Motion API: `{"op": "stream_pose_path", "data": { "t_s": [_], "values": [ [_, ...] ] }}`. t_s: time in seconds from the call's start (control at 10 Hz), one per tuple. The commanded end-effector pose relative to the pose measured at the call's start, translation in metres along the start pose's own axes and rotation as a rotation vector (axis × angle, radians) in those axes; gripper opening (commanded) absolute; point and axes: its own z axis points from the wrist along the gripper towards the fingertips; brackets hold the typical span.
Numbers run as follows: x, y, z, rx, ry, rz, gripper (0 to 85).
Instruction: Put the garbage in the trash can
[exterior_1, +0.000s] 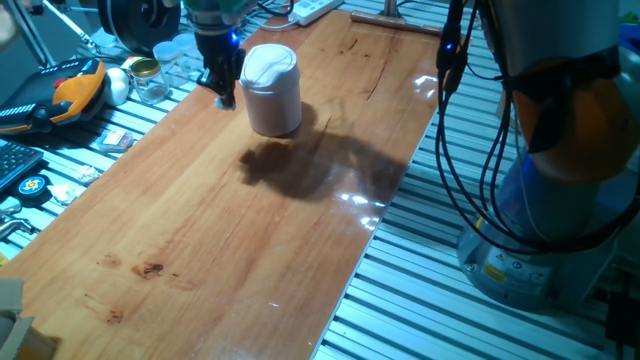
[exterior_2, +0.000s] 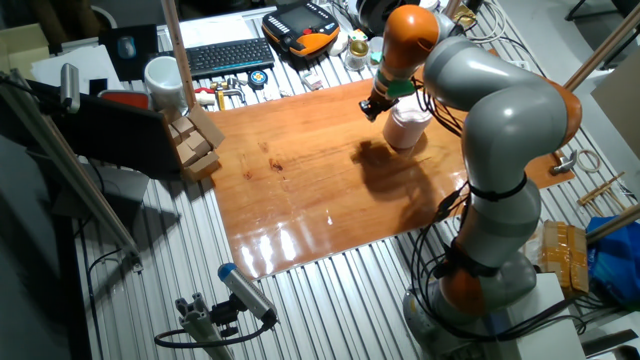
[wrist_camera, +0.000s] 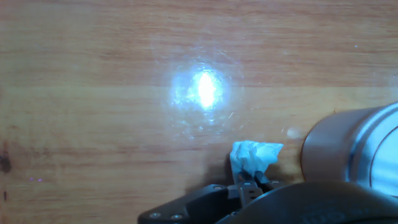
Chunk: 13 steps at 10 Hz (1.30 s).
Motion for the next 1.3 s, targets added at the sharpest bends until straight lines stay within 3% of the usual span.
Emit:
{"op": "stream_pose_path", "data": {
  "t_s": [0.0,0.1,0.4,0.9,1.2],
  "values": [
    [0.0,-0.005,-0.002,-0.001,0.002,-0.001,0.0],
    [0.0,-0.012,-0.009,-0.006,0.008,-0.004,0.0],
    [-0.001,-0.036,-0.025,0.019,0.01,-0.012,0.0],
    [-0.004,-0.08,-0.031,0.02,0.014,-0.016,0.0],
    [-0.005,-0.091,-0.033,0.048,0.015,-0.011,0.0]
  ]
}}
